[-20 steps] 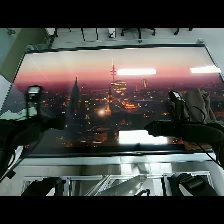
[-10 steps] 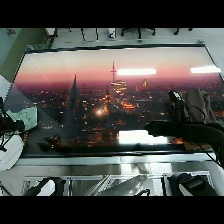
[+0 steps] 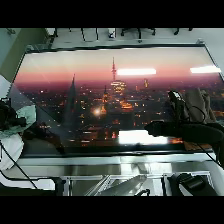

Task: Fold the shirts.

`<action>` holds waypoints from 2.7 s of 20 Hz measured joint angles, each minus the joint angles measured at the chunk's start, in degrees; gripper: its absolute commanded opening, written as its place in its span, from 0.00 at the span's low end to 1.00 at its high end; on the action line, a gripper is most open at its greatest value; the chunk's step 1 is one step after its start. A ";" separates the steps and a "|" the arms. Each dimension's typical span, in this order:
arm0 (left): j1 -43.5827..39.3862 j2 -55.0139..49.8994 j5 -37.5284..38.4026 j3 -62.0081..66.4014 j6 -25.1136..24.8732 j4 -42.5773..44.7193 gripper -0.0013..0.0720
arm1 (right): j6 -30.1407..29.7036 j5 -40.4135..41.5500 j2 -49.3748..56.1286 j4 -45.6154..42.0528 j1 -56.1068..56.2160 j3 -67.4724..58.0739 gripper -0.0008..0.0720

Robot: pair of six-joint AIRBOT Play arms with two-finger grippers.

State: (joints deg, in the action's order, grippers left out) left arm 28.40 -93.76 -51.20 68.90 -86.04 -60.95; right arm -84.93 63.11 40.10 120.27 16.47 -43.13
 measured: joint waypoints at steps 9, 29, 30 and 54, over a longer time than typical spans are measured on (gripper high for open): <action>-3.13 -9.55 -8.11 14.14 -0.87 -1.16 0.04 | 0.02 0.00 0.02 -0.02 0.00 0.00 0.04; -57.05 7.23 -21.55 28.61 4.02 -38.25 0.48 | 0.04 -0.11 0.24 -0.13 -0.42 -0.02 0.33; -58.64 6.47 -21.27 27.02 4.55 -38.60 0.96 | 0.04 -0.09 0.35 -0.22 -0.94 -0.17 0.53; -47.12 9.75 -7.21 -15.65 -5.18 -61.75 0.75 | -15.43 3.23 44.48 9.64 -13.46 -15.19 0.73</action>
State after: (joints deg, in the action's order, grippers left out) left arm -18.72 -84.01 -58.41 53.25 -91.22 -122.69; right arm -100.36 66.35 84.58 129.91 3.01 -58.33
